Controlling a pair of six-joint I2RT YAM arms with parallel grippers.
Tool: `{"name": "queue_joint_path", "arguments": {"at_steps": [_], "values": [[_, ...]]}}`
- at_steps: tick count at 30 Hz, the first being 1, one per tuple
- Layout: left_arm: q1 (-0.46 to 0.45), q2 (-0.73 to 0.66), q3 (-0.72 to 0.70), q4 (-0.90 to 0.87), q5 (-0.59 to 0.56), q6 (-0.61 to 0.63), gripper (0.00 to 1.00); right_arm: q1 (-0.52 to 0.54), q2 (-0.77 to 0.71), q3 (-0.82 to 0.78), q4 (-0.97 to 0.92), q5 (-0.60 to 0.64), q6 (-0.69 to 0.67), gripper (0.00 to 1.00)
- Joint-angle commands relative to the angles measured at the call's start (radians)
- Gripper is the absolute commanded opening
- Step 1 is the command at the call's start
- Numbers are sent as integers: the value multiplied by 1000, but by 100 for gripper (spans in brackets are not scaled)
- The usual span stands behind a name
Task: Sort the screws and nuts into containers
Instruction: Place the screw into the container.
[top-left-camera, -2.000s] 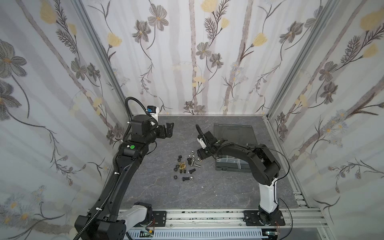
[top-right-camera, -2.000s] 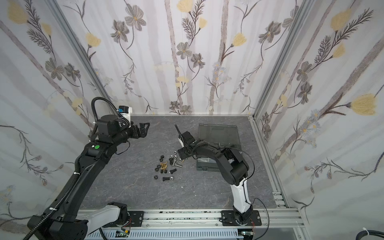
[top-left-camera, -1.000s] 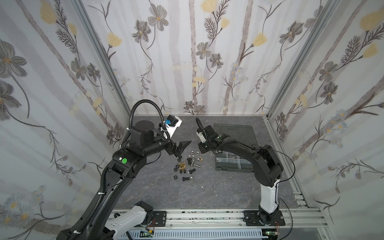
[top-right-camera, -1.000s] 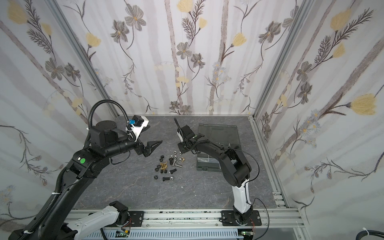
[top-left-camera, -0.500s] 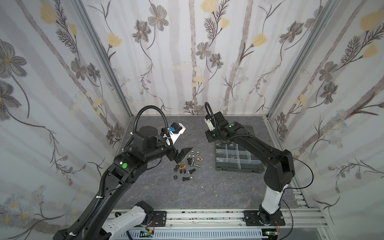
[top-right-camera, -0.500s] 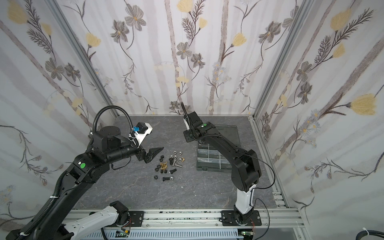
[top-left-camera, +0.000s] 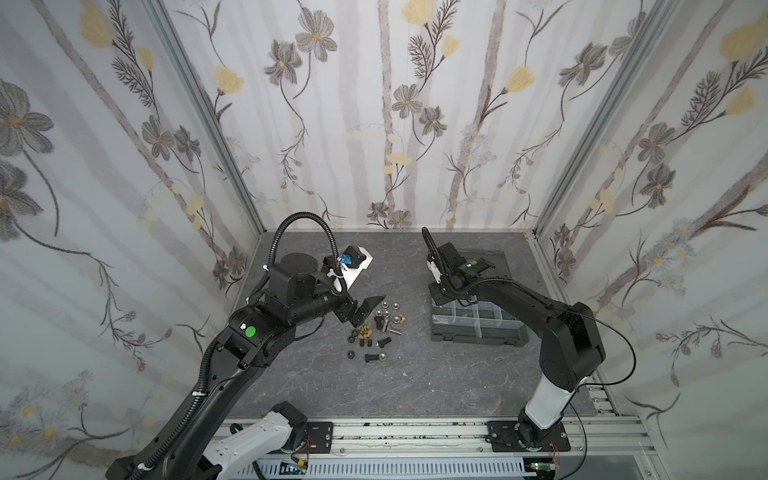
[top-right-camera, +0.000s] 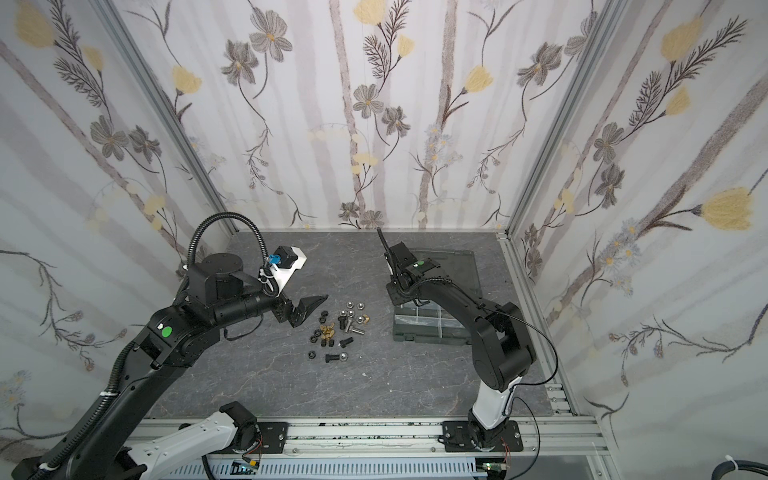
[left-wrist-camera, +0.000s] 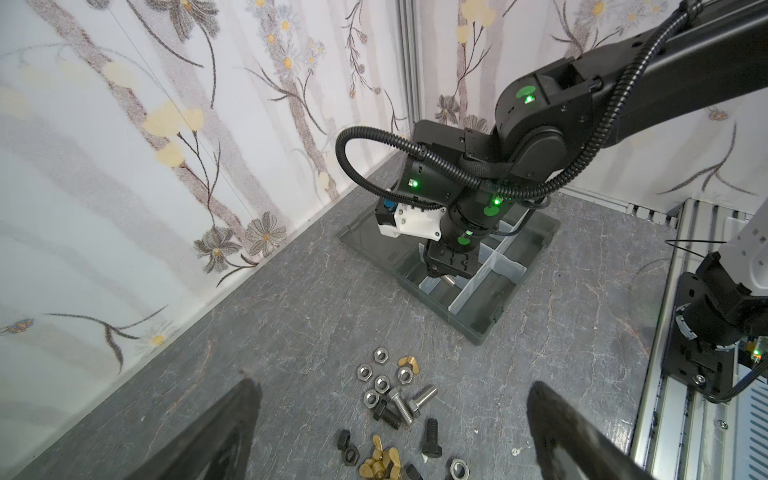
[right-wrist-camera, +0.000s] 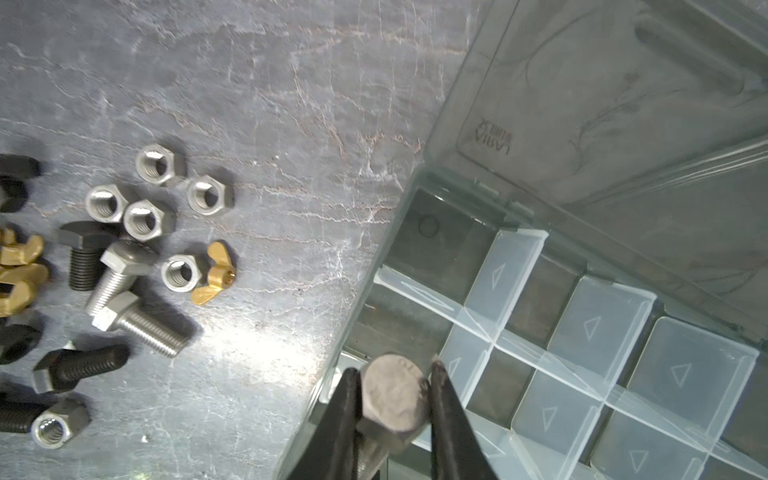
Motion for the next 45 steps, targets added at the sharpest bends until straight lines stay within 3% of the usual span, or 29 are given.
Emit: {"name": "queue_joint_path", "arguments": {"at_steps": [1,14,27,45], "values": [[-1,0,-12,3,-4,16,100,-2,-15,-46,42,35,12,10],[-3,2,-15,3,-11,16,100,-5,21,-102,106,70,9,9],[-7,10,-17,10,-12,18,100,15,-147,-125,34,73,51,7],[-9,1,-23,8,-22,19,100,107,-223,-384,159,211,149,7]]}}
